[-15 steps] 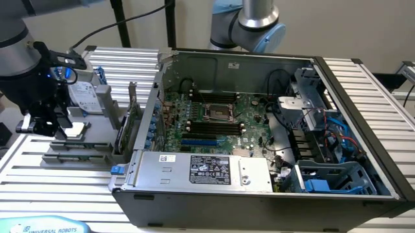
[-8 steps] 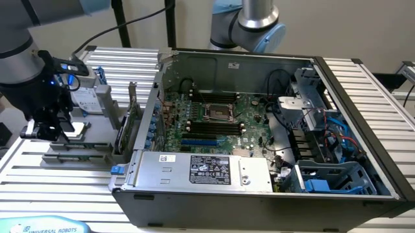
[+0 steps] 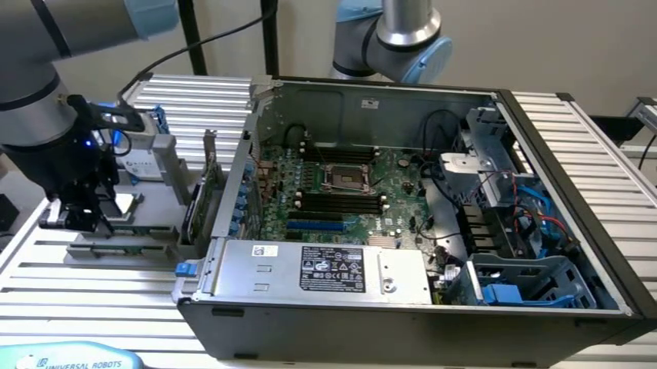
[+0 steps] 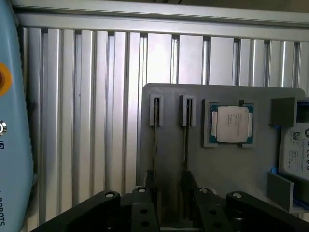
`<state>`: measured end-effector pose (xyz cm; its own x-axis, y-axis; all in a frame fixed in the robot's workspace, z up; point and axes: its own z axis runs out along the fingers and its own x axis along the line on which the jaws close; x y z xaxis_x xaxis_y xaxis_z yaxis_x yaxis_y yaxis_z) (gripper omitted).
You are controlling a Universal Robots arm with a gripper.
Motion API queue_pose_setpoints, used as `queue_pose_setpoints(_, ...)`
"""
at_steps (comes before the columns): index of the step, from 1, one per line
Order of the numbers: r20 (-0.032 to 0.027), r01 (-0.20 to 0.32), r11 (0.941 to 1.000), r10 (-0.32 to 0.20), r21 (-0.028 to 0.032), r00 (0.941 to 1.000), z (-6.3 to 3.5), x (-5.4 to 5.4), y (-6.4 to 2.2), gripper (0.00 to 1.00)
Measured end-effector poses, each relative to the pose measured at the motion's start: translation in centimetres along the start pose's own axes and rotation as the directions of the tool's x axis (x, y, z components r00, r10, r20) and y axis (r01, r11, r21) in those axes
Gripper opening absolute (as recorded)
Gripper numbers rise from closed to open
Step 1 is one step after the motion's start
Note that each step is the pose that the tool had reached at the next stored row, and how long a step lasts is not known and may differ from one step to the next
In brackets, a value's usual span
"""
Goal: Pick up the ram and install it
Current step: 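Pick up the ram and move it above insertion slot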
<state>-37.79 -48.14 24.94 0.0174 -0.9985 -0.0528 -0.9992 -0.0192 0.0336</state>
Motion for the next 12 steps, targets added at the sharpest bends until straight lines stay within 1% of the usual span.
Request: queue_pose_setpoints(12, 0.0, 0.0, 1.0, 0.0, 0.0001, 1.0, 2.16, 0.4, -0.07, 0.36)
